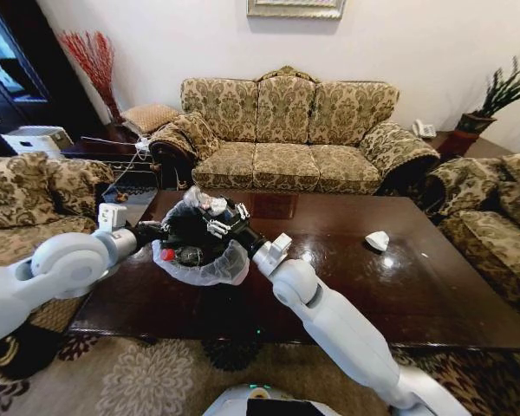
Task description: Move to the front of the table and place the trash on the table into the trash bin.
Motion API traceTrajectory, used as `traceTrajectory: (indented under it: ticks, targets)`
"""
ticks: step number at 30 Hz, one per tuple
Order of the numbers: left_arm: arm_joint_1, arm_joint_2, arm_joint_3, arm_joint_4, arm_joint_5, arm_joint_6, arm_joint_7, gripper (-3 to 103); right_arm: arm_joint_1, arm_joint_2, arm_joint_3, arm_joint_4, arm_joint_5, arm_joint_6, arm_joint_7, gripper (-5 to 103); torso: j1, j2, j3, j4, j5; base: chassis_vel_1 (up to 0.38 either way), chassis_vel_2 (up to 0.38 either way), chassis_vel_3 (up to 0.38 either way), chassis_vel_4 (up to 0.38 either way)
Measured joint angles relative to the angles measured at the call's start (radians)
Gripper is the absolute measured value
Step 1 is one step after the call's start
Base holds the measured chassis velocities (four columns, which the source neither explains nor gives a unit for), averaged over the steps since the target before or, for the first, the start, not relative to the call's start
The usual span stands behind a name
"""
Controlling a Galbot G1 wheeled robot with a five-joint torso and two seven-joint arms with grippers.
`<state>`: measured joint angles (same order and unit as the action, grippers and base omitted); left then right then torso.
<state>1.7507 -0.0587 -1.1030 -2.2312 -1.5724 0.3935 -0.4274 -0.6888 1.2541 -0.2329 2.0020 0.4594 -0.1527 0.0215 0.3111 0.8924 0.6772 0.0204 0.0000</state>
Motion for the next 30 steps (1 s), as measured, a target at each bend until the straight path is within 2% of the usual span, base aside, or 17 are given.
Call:
traceTrajectory:
  ticks: [2, 4, 6, 7, 10, 11, 15, 16, 19, 25, 29, 30]
  targets:
    - [0.0, 0.0, 0.0, -0.004, -0.001, -0.003, 0.001, 0, -0.01, -0.006, 0.003, 0.009, 0.009, 0.013, -0.003, 94, 0.0, 0.0, 0.0, 0.0, 0.0, 0.0, 0.0, 0.0, 0.0]
    - [0.0, -0.001, 0.0, -0.004, -0.002, -0.003, 0.001, 0, -0.022, -0.008, 0.012, 0.017, 0.016, 0.028, -0.004, 97, 0.0, 0.0, 0.0, 0.0, 0.0, 0.0, 0.0, 0.0, 0.0]
    - [0.0, -0.007, -0.001, 0.002, -0.005, -0.003, 0.0, 0, -0.075, -0.009, 0.056, 0.037, 0.044, 0.092, -0.004, 100, 0.0, 0.0, 0.0, 0.0, 0.0, 0.0, 0.0, 0.0, 0.0]
    - [0.0, -0.007, -0.001, 0.002, -0.005, -0.003, 0.0, 0, -0.075, -0.009, 0.056, 0.037, 0.044, 0.092, -0.004, 100, 0.0, 0.0, 0.0, 0.0, 0.0, 0.0, 0.0, 0.0, 0.0]
    - [-0.003, -0.017, -0.011, 0.005, -0.016, 0.0, -0.003, 0, -0.196, -0.002, 0.143, 0.023, 0.042, 0.204, 0.037, 100, 0.0, 0.0, 0.0, 0.0, 0.0002, 0.0, 0.0, 0.0, 0.0]
    - [-0.003, -0.017, -0.011, 0.005, -0.016, 0.0, -0.003, 0, -0.196, -0.002, 0.143, 0.023, 0.042, 0.204, 0.037, 100, 0.0, 0.0, 0.0, 0.0, 0.0002, 0.0, 0.0, 0.0, 0.0]
    - [-0.006, -0.025, -0.013, 0.008, -0.021, 0.001, -0.004, 0, -0.32, 0.005, 0.29, -0.057, 0.076, 0.144, 0.196, 100, 0.0, 0.0, 0.0, -0.0003, 0.0005, 0.0, 0.0, 0.0, 0.0]
    - [-0.006, -0.025, -0.013, 0.008, -0.021, 0.001, -0.004, 0, -0.32, 0.005, 0.29, -0.057, 0.076, 0.144, 0.196, 100, 0.0, 0.0, 0.0, -0.0003, 0.0005, 0.0, 0.0, 0.0, 0.0]
    - [-0.004, -0.036, -0.008, 0.001, -0.016, -0.001, -0.003, 0, -0.346, 0.004, 0.4, -0.199, 0.079, 0.154, 0.267, 100, 0.0, 0.0, 0.0, -0.0001, 0.0002, 0.0, 0.0, 0.0, 0.0]
    - [-0.002, -0.057, -0.008, -0.004, -0.011, -0.001, -0.001, 0, -0.308, 0.006, 0.51, -0.387, 0.084, 0.167, 0.308, 100, 0.0, 0.0, 0.0, 0.0001, 0.0, -0.061, -0.043, 0.086, 0.045]
    - [0.005, -0.071, -0.008, -0.005, 0.008, -0.001, 0.006, 0, -0.26, -0.011, 0.565, -0.569, 0.065, 0.23, 0.312, 100, 0.0, 0.0, 0.0, 0.0001, 0.0, -0.192, -0.136, 0.192, 0.129]
    - [0.005, -0.071, -0.008, -0.005, 0.008, -0.001, 0.006, 0, -0.26, -0.011, 0.565, -0.569, 0.065, 0.23, 0.312, 100, 0.0, 0.0, 0.0, 0.0001, 0.0, -0.232, -0.182, 0.245, 0.148]
